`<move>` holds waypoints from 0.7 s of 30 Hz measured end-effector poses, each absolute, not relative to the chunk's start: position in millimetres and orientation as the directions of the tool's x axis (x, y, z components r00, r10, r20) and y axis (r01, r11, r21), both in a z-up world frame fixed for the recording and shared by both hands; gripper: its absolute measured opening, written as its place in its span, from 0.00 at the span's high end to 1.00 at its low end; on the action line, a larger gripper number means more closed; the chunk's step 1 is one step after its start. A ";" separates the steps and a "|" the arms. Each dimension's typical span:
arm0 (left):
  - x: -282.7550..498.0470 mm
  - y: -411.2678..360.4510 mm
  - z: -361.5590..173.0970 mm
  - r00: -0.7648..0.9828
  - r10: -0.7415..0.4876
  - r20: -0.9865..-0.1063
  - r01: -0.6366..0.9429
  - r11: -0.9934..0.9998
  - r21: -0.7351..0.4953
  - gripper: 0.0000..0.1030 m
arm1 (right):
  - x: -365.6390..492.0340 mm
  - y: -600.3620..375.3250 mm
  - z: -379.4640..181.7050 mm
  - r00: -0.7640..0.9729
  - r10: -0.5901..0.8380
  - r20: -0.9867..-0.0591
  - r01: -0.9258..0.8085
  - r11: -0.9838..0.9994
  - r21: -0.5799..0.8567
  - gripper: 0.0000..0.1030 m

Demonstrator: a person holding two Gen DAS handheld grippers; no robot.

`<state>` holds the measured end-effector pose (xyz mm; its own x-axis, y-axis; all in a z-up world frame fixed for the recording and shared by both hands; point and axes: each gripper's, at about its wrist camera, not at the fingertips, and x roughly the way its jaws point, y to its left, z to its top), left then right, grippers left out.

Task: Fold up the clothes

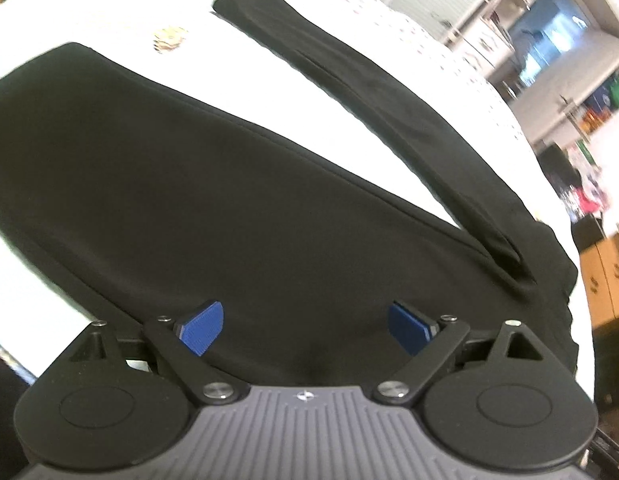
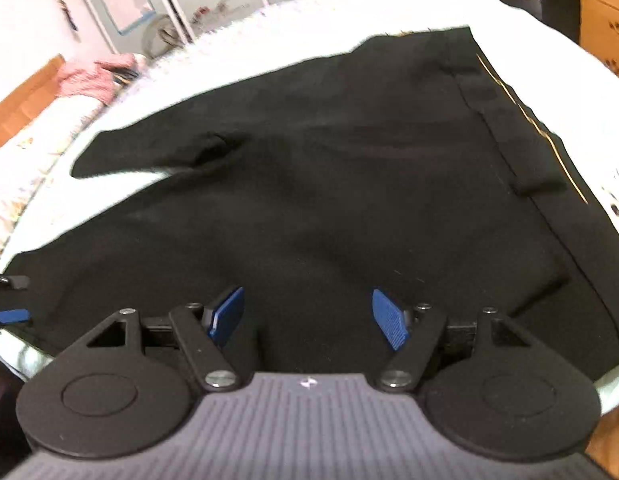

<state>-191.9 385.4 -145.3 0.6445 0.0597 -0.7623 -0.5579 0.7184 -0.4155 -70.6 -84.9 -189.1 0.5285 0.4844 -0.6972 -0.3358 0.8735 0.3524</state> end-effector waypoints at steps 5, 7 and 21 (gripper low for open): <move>-213.1 404.2 -132.5 0.682 0.175 -0.710 -0.612 0.669 -0.423 0.14 | -64.7 -84.1 -208.4 0.477 0.486 -0.732 -0.311 0.873 0.377 0.24; -227.8 421.2 -125.8 0.685 0.235 -0.689 -0.655 0.613 -0.442 0.15 | -65.1 -90.8 -213.1 0.487 0.507 -0.711 -0.300 0.862 0.409 0.24; -319.9 515.3 -148.9 0.556 0.424 -0.715 -0.822 0.152 -0.549 0.14 | -58.6 -78.5 -210.0 0.477 0.469 -0.743 -0.249 0.883 0.397 0.16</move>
